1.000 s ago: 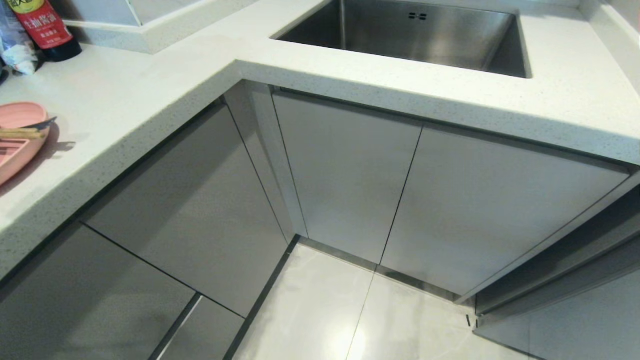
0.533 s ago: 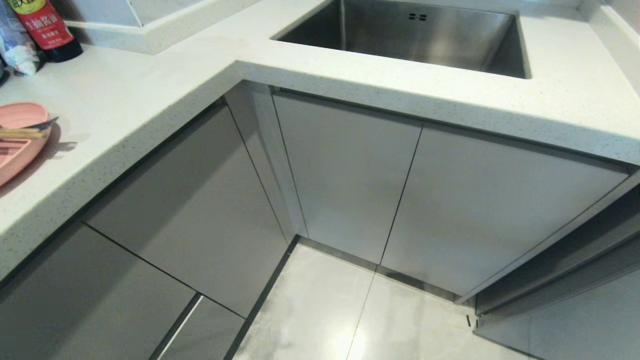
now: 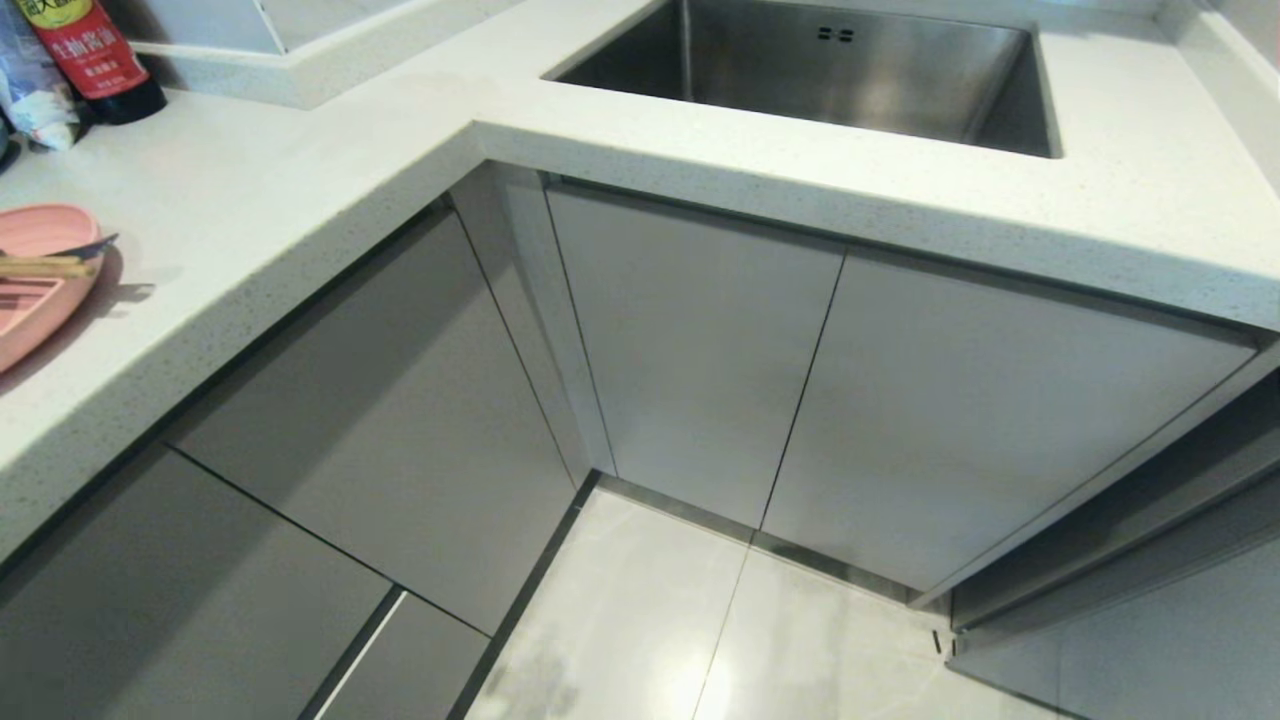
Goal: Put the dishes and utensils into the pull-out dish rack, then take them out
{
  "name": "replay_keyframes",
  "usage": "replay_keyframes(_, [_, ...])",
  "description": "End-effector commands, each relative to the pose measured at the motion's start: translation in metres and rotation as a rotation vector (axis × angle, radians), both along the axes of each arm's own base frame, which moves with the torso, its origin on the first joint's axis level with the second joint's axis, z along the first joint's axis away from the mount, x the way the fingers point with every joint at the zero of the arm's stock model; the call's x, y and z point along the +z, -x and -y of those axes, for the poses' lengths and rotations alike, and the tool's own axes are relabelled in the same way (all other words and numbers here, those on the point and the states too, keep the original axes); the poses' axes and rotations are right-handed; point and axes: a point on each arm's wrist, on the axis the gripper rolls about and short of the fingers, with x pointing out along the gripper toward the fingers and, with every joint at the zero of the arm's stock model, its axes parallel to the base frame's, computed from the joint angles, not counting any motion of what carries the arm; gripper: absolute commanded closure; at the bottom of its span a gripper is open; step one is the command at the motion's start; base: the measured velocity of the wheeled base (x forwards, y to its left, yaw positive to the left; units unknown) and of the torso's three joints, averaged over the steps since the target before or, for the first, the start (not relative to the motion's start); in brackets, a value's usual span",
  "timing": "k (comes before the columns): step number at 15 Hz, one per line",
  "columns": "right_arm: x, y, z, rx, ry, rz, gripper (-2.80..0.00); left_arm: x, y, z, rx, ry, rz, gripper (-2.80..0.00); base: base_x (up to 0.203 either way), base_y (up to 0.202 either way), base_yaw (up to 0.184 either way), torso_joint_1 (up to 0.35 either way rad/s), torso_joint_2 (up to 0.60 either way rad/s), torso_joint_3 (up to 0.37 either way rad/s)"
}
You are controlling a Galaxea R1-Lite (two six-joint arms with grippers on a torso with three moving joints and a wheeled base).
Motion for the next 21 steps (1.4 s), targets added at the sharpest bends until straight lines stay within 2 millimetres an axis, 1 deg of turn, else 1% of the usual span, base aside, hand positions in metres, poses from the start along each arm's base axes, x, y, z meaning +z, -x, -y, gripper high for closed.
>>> replay_keyframes(1, [0.000,0.000,0.000,0.000,0.001,0.001,0.00,-0.023,-0.011,-0.001,0.023,0.030,0.014,0.00,0.000,0.000,0.000,0.000,0.00,0.000])
replay_keyframes(4, [0.000,0.000,0.000,0.000,0.001,-0.001,0.00,-0.065,-0.045,-0.001,0.039,0.060,0.063,0.00,0.000,0.000,0.000,0.000,0.00,0.000])
replay_keyframes(5, [0.000,0.000,0.000,0.000,0.001,0.000,0.00,-0.079,-0.052,-0.001,0.031,0.065,0.050,0.00,0.000,0.000,0.000,0.000,0.00,0.000])
replay_keyframes(7, [0.000,0.000,0.000,0.000,0.001,0.001,0.00,-0.095,-0.055,-0.001,0.025,0.079,-0.056,0.00,0.000,0.000,0.000,0.000,0.00,0.000])
replay_keyframes(9, [0.000,0.000,0.000,0.000,0.001,0.001,0.00,-0.097,-0.055,-0.002,0.048,0.147,-0.095,0.00,0.000,0.000,0.000,0.000,0.00,0.000])
replay_keyframes(10, [0.000,0.000,0.000,0.000,0.001,0.000,0.00,-0.103,-0.055,-0.002,0.061,0.142,-0.149,0.00,0.000,0.000,0.000,0.000,0.00,0.000])
replay_keyframes(11, [0.000,0.000,0.000,0.001,0.001,-0.001,0.00,-0.103,-0.055,-0.002,0.068,0.150,-0.160,0.00,0.000,0.000,0.000,0.000,0.00,0.000])
replay_keyframes(21, [0.000,0.000,0.000,0.000,0.001,0.001,0.00,-0.102,-0.056,-0.003,0.090,0.191,-0.138,0.00,0.000,0.000,0.000,0.000,0.00,0.009])
